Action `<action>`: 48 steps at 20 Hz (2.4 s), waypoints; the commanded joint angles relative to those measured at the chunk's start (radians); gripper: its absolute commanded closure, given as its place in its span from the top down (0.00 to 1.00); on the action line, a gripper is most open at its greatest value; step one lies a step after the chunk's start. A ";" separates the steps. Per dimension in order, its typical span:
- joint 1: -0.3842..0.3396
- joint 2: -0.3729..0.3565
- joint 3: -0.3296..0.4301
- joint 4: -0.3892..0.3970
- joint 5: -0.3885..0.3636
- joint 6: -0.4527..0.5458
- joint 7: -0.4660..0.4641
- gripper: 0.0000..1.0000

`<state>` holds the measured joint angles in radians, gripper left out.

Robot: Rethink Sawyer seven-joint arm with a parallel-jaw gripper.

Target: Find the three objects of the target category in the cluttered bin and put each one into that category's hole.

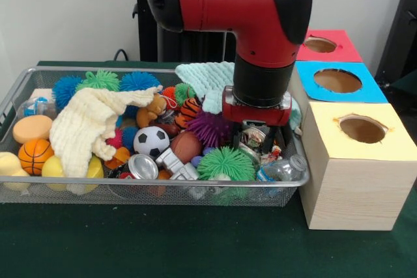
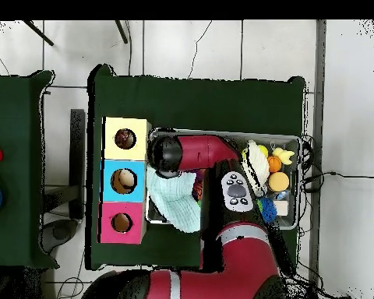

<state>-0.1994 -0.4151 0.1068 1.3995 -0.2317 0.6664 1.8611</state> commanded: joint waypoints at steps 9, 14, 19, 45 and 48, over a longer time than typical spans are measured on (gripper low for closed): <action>0.088 0.095 0.045 0.006 -0.057 -0.032 0.048 1.00; 0.083 0.097 0.050 -0.006 -0.047 -0.008 0.042 1.00; 0.086 0.090 0.051 -0.004 -0.034 0.002 0.057 1.00; 0.214 0.227 -0.067 -0.157 0.075 -0.053 0.194 1.00; 0.202 0.217 -0.061 -0.145 0.085 -0.064 0.176 1.00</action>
<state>-0.0096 -0.2890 -0.0562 1.2409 -0.2182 0.6377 1.8636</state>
